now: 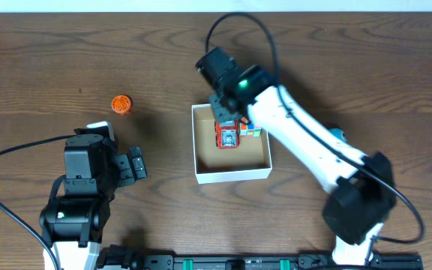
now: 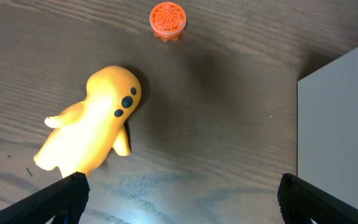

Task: Pack container
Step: 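Move the right gripper to the blue ball and grasp it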

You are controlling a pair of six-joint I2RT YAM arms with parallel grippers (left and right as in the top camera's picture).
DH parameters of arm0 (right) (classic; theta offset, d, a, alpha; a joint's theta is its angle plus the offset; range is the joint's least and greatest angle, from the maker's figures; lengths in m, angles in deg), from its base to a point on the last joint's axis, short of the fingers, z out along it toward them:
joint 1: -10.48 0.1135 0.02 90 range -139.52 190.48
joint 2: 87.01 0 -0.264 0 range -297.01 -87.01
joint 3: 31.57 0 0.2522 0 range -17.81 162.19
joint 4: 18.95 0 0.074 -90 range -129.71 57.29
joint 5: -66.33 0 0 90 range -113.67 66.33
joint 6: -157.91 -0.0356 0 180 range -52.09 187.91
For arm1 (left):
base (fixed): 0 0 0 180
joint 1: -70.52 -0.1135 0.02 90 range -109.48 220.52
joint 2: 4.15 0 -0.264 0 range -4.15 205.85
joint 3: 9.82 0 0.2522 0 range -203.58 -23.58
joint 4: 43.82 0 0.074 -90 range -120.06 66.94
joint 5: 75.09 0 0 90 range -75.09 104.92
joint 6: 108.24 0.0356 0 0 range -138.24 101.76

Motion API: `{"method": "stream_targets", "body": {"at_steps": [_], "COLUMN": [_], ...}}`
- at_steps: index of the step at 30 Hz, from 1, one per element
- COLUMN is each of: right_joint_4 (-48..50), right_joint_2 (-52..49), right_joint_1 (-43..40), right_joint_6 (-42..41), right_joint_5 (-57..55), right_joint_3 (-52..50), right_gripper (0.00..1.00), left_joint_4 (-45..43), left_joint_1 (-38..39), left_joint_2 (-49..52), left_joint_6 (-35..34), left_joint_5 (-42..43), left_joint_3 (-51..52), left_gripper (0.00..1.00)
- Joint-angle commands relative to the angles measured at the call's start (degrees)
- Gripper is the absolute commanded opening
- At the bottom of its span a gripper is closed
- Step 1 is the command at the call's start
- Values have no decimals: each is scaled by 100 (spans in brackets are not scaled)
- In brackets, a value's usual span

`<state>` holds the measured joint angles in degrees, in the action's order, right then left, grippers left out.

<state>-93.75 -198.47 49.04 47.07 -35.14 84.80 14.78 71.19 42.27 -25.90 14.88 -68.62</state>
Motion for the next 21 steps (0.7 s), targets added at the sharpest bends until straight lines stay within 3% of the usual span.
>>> {"method": "stream_targets", "body": {"at_steps": [1, 5, 6, 15, 21], "right_joint_4": [-321, -940, -1091, -1755, -986], "right_joint_2": [745, 1274, 1362, 1366, 1329], "right_joint_1": [-535, -1534, -1808, -4301, -4640], "right_joint_6": [-214, -870, -1025, -1296, -1139], "right_joint_5": [-372, -164, -85, 767, 966], "right_joint_3": [544, 682, 682, 160, -1335], "right_gripper": [63, 95, 98, 99, 99], "left_joint_4": [11, 11, 11, 11, 11], "left_joint_1": [17, 17, 17, 17, 17], "left_joint_2": [7, 7, 7, 7, 7], "left_joint_6": [31, 28, 31, 28, 28], "left_joint_5": [-44, -46, -44, -44, -44], "left_joint_3": [-116, -116, -116, -116, -116], "left_gripper": [98, 98, 98, 98, 98]}}
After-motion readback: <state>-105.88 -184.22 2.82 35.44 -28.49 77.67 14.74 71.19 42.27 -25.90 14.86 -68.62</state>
